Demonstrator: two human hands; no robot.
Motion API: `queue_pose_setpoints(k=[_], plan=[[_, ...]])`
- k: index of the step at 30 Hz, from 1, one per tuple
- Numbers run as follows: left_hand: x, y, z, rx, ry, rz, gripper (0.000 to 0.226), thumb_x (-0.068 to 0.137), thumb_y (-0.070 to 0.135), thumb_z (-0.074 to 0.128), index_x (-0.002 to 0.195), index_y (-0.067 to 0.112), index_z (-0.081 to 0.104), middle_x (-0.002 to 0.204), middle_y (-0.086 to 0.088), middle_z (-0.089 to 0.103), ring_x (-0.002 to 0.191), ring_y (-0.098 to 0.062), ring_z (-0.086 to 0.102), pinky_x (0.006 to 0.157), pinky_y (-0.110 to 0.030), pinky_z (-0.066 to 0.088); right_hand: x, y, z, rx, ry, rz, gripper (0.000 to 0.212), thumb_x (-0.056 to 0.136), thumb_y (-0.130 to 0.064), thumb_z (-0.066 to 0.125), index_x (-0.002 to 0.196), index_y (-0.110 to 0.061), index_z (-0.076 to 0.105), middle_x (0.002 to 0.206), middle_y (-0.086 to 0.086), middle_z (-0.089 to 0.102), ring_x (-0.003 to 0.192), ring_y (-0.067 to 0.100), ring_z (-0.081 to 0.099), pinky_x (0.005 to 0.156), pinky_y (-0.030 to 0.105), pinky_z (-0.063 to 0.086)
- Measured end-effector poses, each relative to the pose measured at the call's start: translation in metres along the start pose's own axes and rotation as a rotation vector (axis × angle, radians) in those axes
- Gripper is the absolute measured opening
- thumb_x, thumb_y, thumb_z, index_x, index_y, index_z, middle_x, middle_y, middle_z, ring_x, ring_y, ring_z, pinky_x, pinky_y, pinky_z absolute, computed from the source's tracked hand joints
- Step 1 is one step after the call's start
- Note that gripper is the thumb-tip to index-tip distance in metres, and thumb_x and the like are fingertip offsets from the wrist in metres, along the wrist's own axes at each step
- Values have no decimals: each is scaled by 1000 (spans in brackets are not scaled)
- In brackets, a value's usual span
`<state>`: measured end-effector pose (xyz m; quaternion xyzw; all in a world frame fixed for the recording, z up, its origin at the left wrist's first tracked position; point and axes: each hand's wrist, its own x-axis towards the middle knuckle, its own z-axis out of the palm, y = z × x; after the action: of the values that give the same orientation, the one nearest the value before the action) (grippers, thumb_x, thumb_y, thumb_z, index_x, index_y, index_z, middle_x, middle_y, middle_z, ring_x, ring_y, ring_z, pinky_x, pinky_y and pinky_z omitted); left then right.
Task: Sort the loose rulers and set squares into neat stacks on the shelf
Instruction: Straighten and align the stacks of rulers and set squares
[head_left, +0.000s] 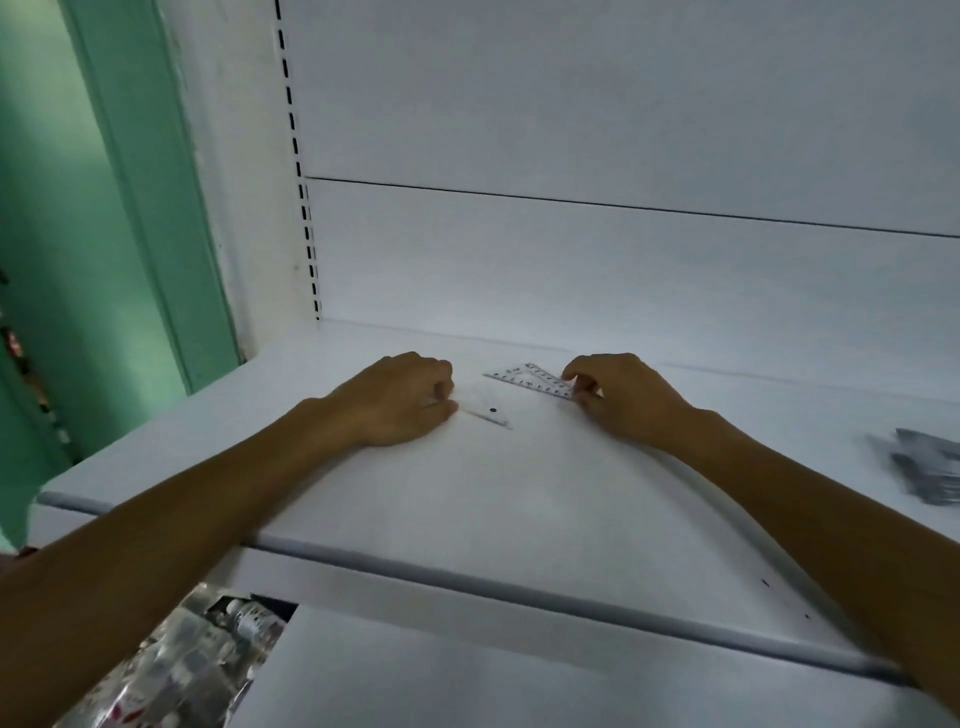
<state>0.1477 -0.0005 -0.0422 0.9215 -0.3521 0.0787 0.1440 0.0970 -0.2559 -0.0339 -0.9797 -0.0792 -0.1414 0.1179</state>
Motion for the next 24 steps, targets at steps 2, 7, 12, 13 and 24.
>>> queue_pose_setpoints(k=[2,7,12,13,24], plan=[[-3,3,0,-25,3,51,18,90,28,50,103,17,55,104,4,57,100,-17,50,84,-29,39,-10,0,-4,-11,-20,3,34,86,-2,48,116,-12,59,105,7,64,98,25,58,87,37,46],[-11,19,10,-27,-16,111,34,94,18,41,124,25,55,107,3,47,105,-14,45,89,-27,37,-34,-2,-13,-45,-63,-31,33,82,3,52,108,-9,67,107,9,63,102,24,57,91,36,44],[-24,35,8,-77,-26,72,28,90,11,44,115,14,58,120,0,51,109,-16,50,95,-27,38,-44,-16,-15,-88,-35,-38,18,88,-17,57,92,0,62,101,11,62,96,28,56,85,37,44],[-28,40,7,-75,-34,60,26,90,14,45,112,14,58,118,0,53,108,-17,51,95,-30,39,-48,-19,-15,-93,-48,-27,19,89,-19,55,91,0,60,98,10,62,93,28,56,83,39,45],[-93,133,8,-56,-177,-126,84,71,75,45,138,28,26,137,2,34,125,-19,36,100,-37,36,-129,-18,-40,-41,-61,-45,30,89,-38,53,91,-12,67,96,3,62,90,20,56,82,35,45]])
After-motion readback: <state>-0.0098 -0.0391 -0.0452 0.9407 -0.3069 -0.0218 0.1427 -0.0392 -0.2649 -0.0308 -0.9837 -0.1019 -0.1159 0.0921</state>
